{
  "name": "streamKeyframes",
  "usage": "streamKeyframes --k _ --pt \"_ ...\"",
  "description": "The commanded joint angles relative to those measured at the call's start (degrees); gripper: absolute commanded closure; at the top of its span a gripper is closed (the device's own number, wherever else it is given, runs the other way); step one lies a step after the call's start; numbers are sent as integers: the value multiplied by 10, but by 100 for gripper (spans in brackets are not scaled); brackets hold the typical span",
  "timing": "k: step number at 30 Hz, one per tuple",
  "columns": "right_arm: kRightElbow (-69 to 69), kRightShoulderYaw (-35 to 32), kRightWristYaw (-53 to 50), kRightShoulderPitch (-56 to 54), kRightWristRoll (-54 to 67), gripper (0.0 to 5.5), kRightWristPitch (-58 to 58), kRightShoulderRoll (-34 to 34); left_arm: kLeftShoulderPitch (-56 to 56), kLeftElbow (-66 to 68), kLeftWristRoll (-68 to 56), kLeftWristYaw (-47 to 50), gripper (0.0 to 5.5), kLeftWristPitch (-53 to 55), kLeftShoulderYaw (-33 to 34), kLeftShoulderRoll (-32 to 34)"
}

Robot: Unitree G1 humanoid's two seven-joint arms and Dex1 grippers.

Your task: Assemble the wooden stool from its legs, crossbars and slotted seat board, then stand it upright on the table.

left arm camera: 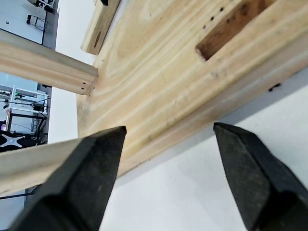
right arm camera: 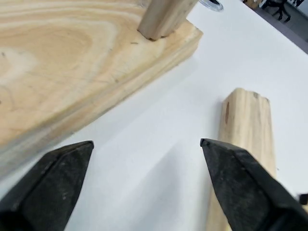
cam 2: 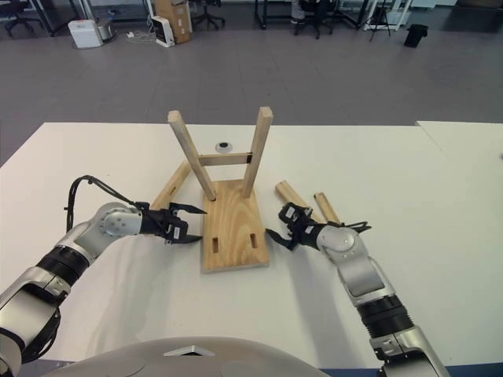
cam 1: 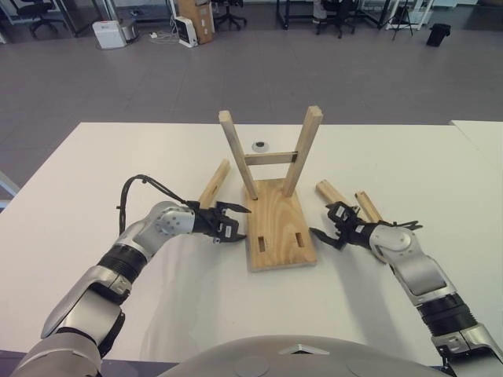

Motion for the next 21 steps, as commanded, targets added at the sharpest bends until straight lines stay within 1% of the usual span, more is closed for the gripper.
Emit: streamKeyframes --k 1,6,10,14,21 --pt "-37 -72 10 2 46 137 44 -24 11 2 8 12 215 15 18 7" --pt "-36 -98 30 50 72 137 68 -44 27 -25 12 17 215 28 26 6" --pt "-6 -126 33 67 104 137 99 -36 37 -47 1 18 215 47 38 7" --pt "10 -122 29 62 101 137 92 -39 44 -63 -2 16 215 60 45 5" --pt "31 -159 34 42 123 137 50 -38 58 -86 -4 12 215 78 45 -5"
